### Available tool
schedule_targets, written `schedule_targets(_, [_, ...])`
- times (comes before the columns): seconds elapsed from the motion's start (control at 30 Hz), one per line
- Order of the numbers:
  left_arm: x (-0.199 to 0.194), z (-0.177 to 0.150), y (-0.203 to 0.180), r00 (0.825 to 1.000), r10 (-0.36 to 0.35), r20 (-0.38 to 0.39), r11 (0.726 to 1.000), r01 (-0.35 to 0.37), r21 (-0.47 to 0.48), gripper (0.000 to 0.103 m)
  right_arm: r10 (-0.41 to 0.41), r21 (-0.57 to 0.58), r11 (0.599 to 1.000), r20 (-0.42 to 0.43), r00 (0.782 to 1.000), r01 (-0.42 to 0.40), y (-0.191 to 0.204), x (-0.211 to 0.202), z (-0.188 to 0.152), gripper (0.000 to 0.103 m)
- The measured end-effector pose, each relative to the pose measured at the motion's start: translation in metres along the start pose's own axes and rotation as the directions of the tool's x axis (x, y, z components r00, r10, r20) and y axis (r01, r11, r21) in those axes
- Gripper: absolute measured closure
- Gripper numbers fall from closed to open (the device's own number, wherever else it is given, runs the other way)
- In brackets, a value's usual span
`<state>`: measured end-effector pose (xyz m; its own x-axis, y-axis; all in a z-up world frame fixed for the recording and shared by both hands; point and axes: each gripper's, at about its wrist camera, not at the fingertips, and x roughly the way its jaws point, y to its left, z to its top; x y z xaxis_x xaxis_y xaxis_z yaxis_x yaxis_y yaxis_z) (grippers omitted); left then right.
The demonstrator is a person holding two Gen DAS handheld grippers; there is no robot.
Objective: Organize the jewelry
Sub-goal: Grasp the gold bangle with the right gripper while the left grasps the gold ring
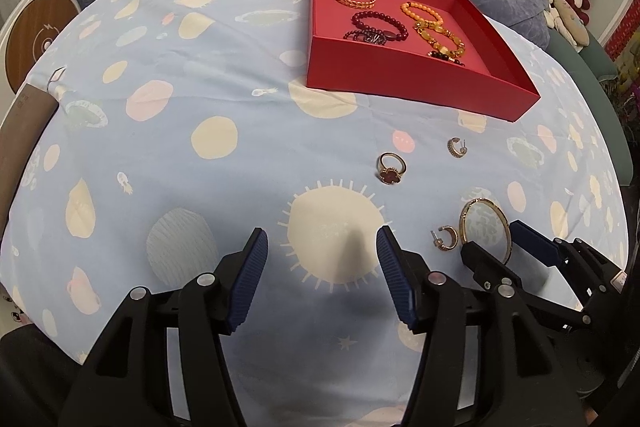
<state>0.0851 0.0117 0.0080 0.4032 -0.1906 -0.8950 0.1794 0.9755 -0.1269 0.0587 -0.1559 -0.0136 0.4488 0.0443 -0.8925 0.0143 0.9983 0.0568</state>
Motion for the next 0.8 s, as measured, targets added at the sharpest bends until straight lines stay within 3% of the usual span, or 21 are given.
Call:
schedule_targets(0.33, [0.004,0.007,-0.01,1.0,-0.012,0.001,1.0,0.012,0.008,0.042,0.008,0.066,0.998,0.009,1.0,-0.008,-0.022,-0.009,-0.004,0.05])
schedule_targets(0.8, [0.021,0.03,-0.038,1.0,-0.017,0.013,0.999,0.017,0.052,0.042,0.005,0.113,0.994,0.008,1.0,-0.006,-0.039,-0.013,-0.007,0.05])
